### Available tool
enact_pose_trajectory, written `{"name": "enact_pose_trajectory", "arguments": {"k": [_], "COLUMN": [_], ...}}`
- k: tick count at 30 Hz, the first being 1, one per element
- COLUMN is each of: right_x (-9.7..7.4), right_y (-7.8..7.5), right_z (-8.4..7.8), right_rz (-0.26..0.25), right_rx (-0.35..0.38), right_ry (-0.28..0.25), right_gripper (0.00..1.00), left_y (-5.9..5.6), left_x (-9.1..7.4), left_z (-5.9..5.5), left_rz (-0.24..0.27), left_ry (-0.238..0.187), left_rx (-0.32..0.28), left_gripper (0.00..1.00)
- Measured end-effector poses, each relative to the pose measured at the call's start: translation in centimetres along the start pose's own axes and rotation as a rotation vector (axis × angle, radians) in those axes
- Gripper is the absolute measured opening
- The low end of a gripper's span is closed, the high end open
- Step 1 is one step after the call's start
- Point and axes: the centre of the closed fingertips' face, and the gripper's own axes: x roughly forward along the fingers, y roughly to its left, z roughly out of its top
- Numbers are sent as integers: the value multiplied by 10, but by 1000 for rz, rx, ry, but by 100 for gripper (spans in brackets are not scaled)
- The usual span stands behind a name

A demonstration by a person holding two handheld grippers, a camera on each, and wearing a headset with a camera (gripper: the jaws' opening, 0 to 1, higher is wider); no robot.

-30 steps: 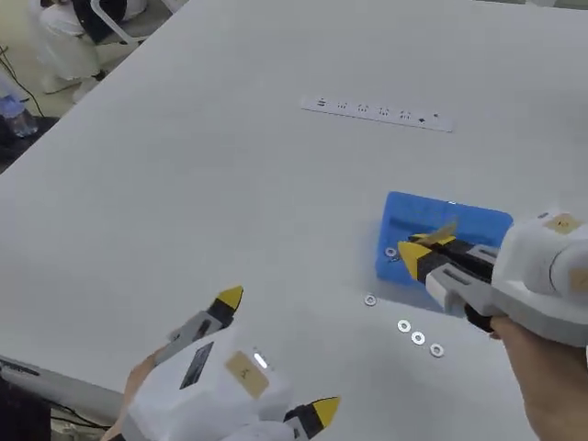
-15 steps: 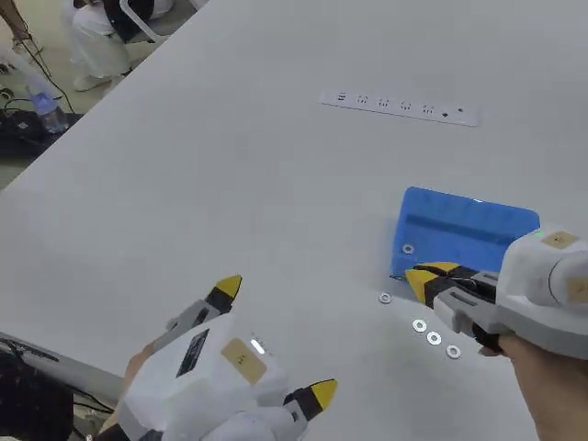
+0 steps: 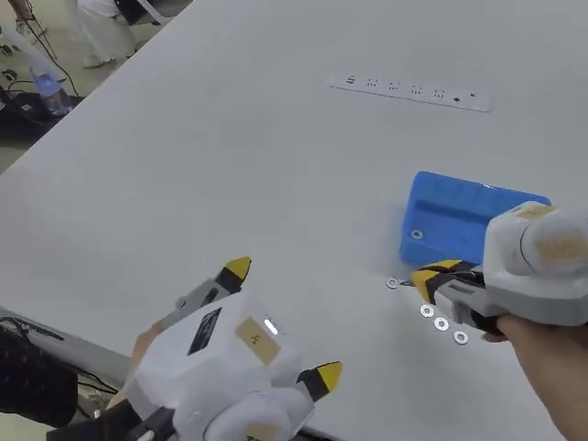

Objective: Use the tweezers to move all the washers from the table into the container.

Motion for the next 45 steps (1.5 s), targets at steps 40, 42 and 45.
{"name": "enact_pose_trajectory", "arguments": {"k": [40, 42, 45], "right_x": [14, 17, 20], "right_y": [1, 2, 0], "right_z": [26, 27, 26], "right_rz": [-30, -34, -46], "right_rx": [87, 66, 54], "right_ry": [-266, -265, -265], "right_gripper": [4, 4, 4], "left_y": [5, 5, 5], "left_x": [0, 0, 0], "left_z": [-2, -2, -2], "left_rz": [18, 17, 17], "left_ry": [-2, -3, 3], "left_rx": [10, 8, 12], "left_gripper": [77, 77, 77]}}
